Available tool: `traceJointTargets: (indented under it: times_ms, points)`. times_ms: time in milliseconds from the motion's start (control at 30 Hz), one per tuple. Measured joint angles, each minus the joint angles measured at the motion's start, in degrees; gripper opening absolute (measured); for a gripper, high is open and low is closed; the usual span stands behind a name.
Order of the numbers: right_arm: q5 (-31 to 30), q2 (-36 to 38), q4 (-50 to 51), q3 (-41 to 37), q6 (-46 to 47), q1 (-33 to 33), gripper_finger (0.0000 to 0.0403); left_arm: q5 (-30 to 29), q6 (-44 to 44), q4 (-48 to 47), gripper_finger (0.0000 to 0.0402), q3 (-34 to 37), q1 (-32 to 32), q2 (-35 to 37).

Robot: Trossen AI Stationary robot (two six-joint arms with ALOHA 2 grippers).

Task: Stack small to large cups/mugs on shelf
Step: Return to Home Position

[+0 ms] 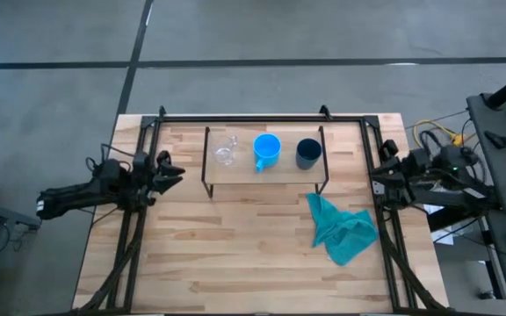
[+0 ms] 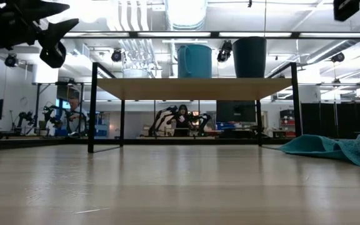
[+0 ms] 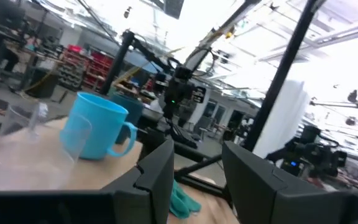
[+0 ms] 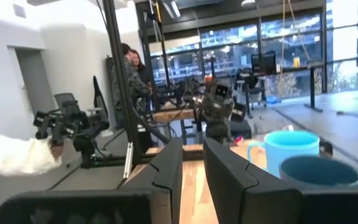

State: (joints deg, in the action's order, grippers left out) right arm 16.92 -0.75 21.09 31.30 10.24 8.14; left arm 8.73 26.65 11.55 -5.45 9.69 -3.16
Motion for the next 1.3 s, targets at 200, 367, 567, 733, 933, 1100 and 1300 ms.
traceJointTargets:
  times_ms: [200,367,567,733,933,1100,1300]
  points:
    - [1.59,-0.04,-4.52,-6.44,1.19,0.00,0.0061,8.76,-0.03,0.19,0.0124,2.11,0.00,-0.06]
    - [5.37,-0.04,-11.26,-11.35,0.24,0.00,0.0061,13.95,-0.15,0.14,0.0124,4.09,0.04,-0.14]
    - [5.29,-0.02,-13.37,-15.11,-0.15,0.00,0.0061,10.24,-0.53,-3.52,0.0124,4.96,0.04,-0.50]
    - [1.22,-0.02,-13.31,-17.51,1.00,0.00,0.0061,3.56,-2.15,-7.16,0.0124,4.98,0.04,-1.68]
    - [-0.47,-0.02,-13.37,-19.80,1.09,0.00,0.0061,2.74,-5.29,-7.48,0.0124,5.00,0.04,-3.86]
    - [-0.49,-0.04,-13.54,-21.20,0.39,0.00,0.0061,2.72,-9.25,-7.46,0.0124,5.04,0.04,-5.45]
    - [-0.49,-0.02,-14.26,-21.82,-0.56,0.00,0.0061,2.72,-9.18,-7.19,0.0124,5.07,0.04,-6.07]
